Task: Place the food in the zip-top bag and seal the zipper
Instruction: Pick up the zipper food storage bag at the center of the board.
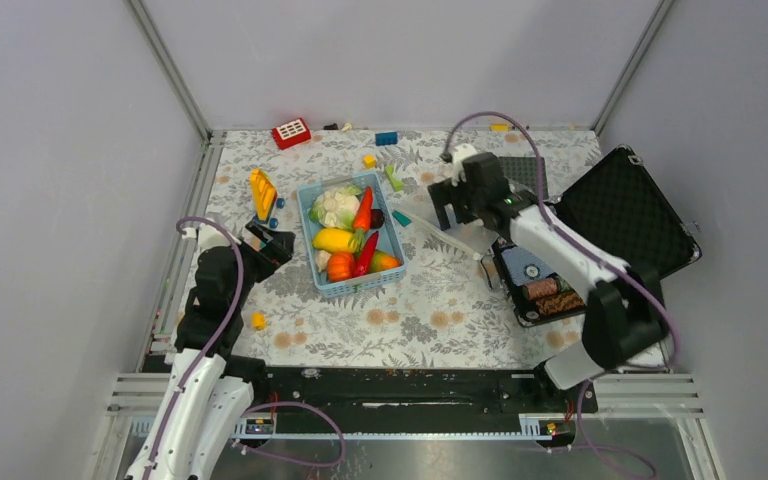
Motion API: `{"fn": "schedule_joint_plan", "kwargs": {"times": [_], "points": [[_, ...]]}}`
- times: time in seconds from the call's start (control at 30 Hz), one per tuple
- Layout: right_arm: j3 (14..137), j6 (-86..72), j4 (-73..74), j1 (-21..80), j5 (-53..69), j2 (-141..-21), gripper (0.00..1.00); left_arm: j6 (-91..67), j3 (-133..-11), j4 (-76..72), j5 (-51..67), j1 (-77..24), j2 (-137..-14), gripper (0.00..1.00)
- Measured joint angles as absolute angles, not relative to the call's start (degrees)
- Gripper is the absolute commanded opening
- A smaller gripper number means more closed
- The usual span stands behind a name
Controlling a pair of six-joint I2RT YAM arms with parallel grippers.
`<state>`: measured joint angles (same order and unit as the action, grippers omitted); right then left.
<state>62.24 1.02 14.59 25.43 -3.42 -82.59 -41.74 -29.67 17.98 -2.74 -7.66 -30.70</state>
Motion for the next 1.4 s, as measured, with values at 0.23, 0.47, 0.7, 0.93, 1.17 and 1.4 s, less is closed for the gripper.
{"fn": "schedule_joint_plan", "kwargs": {"times": [0.23,0.47,0.7,0.93,1.17,1.4], "points": [[80.79,10.94,20.93,29.39,-8.01,-104.01,0.94,-40.42,-29.39,16.21,-1.26,-7.66,-30.87,0.99],[85.38,17.43,25.21,33.80,-15.18,-111.66,0.94,-39.59,-29.39,15.31,0.12,-7.66,-31.29,0.99],[88.27,21.17,25.93,34.46,-21.08,-116.29,0.89,-38.98,-28.93,14.90,1.23,-7.66,-31.62,0.99],[89.41,22.52,26.44,34.46,-23.53,-119.35,0.67,-38.81,-28.67,14.81,1.65,-7.66,-31.62,0.99],[89.41,22.35,26.26,34.46,-25.30,-119.42,0.10,-38.81,-28.47,14.55,1.78,-7.66,-31.62,0.99],[89.38,19.31,25.89,34.46,-26.44,-119.24,0.00,-38.81,-28.47,14.48,1.76,-7.66,-31.62,0.99]]}}
